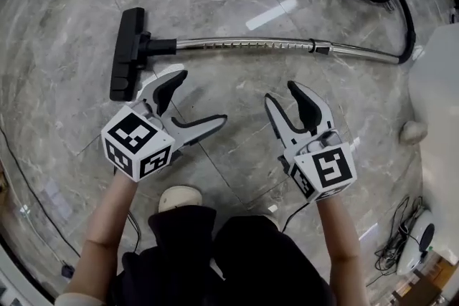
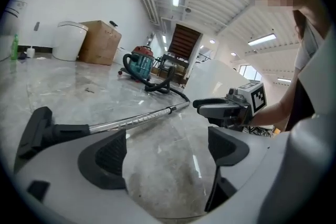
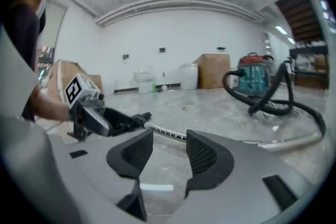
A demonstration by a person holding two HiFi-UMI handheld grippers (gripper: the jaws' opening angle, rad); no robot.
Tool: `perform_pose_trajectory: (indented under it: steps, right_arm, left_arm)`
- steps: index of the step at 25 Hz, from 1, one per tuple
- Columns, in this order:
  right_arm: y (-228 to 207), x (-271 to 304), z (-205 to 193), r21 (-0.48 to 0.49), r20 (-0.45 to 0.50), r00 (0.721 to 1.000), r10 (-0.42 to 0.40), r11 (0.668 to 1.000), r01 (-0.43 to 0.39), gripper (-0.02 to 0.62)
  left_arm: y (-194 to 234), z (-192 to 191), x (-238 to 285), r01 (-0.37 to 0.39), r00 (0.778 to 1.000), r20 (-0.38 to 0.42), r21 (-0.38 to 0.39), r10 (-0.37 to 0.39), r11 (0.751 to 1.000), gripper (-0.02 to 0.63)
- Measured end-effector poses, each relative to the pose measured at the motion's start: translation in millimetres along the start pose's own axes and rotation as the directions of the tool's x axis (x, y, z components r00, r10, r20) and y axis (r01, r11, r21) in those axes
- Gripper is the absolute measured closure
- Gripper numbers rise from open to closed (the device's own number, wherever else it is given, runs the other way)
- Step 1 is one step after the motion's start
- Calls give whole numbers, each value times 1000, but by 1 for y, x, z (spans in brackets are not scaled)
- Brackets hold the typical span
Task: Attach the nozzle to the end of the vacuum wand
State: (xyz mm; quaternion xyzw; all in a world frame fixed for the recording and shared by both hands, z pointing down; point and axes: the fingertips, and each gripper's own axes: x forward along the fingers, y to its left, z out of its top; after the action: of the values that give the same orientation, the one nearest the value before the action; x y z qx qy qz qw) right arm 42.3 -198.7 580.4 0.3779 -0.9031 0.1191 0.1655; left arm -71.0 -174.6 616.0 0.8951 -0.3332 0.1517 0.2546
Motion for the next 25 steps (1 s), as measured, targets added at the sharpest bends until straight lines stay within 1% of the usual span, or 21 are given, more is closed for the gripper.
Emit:
perform_pose_trajectory:
  steps: [1,2,3,4,5,7,8,9,10,11,13,14,18,22,25]
  right_arm:
    - [-3,-15,-1,93,39,998,-41,995,37,391]
    - [-6,-29,-3,175,73,994,-83,982,69,391]
    - [-9,-41,-5,237,97,987,-128,966,102,391]
    - [-12,-50,-8,276,114,978,-174,951,138,398]
    - [-16,-58,-10,295,126,967,-221,939,176,423]
    - [-21,-70,-15,301,142,942,-305,920,252,484]
    - [-23,-75,-17,302,149,929,-338,911,283,511]
    - [-23,-78,-19,309,158,920,-360,903,300,536]
    - [-23,-80,-21,328,168,914,-368,896,301,549]
    - [-22,-82,-23,356,176,913,-369,888,291,560]
    - [-24,-84,-29,407,174,912,-371,870,277,571]
    - [-24,-85,-32,414,165,913,-374,866,280,572]
    - [-22,-85,-42,381,124,917,-378,872,308,575]
    - [-21,-82,-46,363,114,914,-389,873,326,580]
    - [-20,-80,-48,359,110,915,-387,874,326,580]
  left_arm:
    - [-10,1,6,22,1000,3,7,-22,1000,121]
    - [-19,2,12,41,999,10,11,-41,999,154]
    - [-28,3,17,59,998,21,12,-59,998,184]
    - [-36,6,23,74,997,37,12,-74,997,229]
    - [-44,8,27,84,995,57,14,-84,996,290]
    - [-57,12,36,88,991,99,20,-90,996,416]
    - [-61,13,39,86,989,118,22,-88,996,469]
    - [-65,13,42,84,987,135,20,-86,996,517]
    - [-69,13,45,85,985,148,12,-86,996,561]
    - [-73,12,47,89,984,155,2,-88,996,591]
    - [-82,13,52,98,984,150,-11,-95,995,595]
    - [-85,13,54,98,985,142,-11,-95,995,596]
    - [-95,8,56,97,987,126,-5,-96,995,596]
    - [-98,5,53,72,990,115,43,-77,996,595]
    - [-95,2,52,68,991,112,38,-71,997,596]
